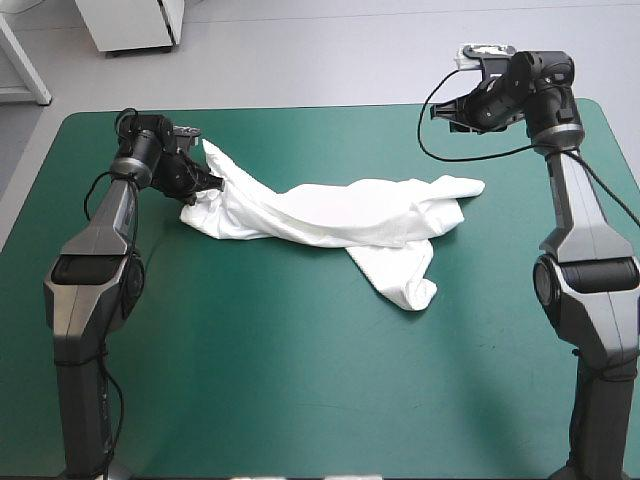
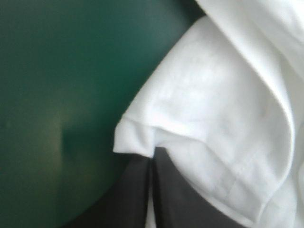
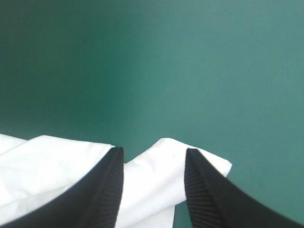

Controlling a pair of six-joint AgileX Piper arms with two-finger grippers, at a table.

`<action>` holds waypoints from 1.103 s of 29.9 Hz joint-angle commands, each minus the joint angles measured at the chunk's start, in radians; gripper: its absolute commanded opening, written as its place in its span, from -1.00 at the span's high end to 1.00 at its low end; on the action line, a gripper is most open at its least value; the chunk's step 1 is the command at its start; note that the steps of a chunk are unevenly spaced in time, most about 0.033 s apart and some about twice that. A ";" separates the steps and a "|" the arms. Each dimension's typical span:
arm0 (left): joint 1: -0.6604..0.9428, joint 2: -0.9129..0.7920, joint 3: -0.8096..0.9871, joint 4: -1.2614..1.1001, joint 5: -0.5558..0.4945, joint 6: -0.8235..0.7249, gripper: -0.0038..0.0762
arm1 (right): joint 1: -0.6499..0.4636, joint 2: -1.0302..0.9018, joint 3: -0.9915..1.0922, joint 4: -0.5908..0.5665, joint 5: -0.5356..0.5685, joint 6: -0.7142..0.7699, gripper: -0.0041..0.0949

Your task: Fold the cloth

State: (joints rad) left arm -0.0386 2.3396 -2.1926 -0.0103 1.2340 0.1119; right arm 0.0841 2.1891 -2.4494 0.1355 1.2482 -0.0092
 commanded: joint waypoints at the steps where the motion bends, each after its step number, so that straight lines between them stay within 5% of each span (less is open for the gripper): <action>1: 0.001 -0.030 -0.011 0.026 0.049 0.002 0.95 | -0.010 -0.126 0.024 0.011 0.003 -0.004 0.11; 15: 0.001 -0.030 -0.011 0.020 0.039 0.002 0.96 | 0.023 -0.384 0.564 0.018 -0.004 -0.012 0.10; 33: 0.001 -0.030 -0.011 -0.006 0.024 0.004 0.96 | 0.023 -0.188 0.589 0.008 -0.034 -0.024 0.10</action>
State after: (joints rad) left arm -0.0380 2.3396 -2.1926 -0.0177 1.2326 0.1162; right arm 0.1073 2.0380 -1.8368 0.1114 1.2358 -0.0245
